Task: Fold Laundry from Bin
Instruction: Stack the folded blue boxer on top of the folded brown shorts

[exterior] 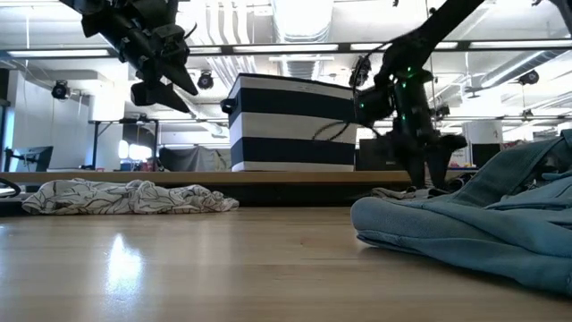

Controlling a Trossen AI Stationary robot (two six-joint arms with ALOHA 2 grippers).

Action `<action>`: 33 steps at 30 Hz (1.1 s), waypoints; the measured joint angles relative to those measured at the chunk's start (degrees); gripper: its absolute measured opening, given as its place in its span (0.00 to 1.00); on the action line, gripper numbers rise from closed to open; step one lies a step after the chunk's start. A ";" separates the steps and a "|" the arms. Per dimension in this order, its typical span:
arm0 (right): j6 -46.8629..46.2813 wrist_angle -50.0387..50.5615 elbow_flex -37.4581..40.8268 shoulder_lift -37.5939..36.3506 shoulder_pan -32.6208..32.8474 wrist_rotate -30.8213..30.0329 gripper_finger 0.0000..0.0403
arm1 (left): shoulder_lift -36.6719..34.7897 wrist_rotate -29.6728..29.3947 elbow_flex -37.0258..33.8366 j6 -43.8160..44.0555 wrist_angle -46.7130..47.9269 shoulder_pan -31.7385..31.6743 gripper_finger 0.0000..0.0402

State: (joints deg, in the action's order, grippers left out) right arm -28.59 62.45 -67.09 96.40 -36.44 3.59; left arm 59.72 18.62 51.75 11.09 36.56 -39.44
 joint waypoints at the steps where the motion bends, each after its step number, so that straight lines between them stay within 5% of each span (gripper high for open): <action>1: -0.01 0.00 0.00 -0.81 0.10 0.53 0.51 | -0.02 -0.14 -0.01 0.00 -0.04 0.00 0.57; 7: -4.63 -0.38 0.00 -5.97 -1.85 -12.58 0.50 | -0.04 -0.16 -0.01 0.16 -0.14 -0.04 0.57; 20: -6.90 -9.38 0.94 -3.24 -7.72 -12.41 0.49 | -0.71 -0.16 -0.01 1.66 -0.46 -0.04 0.57; 24: -7.66 -9.19 1.14 -2.54 -7.85 -12.65 0.37 | -0.79 -0.16 0.00 1.66 -0.48 -0.04 0.57; 30: -8.85 -8.64 1.94 -2.56 -7.56 -12.67 0.07 | -0.79 -0.16 -0.02 1.57 -0.48 -0.04 0.57; 33: -8.37 -5.79 1.17 -3.26 -6.68 -12.67 0.04 | -0.79 -0.16 -0.02 1.48 -0.48 -0.04 0.57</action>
State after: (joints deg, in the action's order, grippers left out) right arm -36.97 56.66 -65.92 93.14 -43.12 -9.08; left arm 58.94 18.46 51.72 12.57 36.07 -39.48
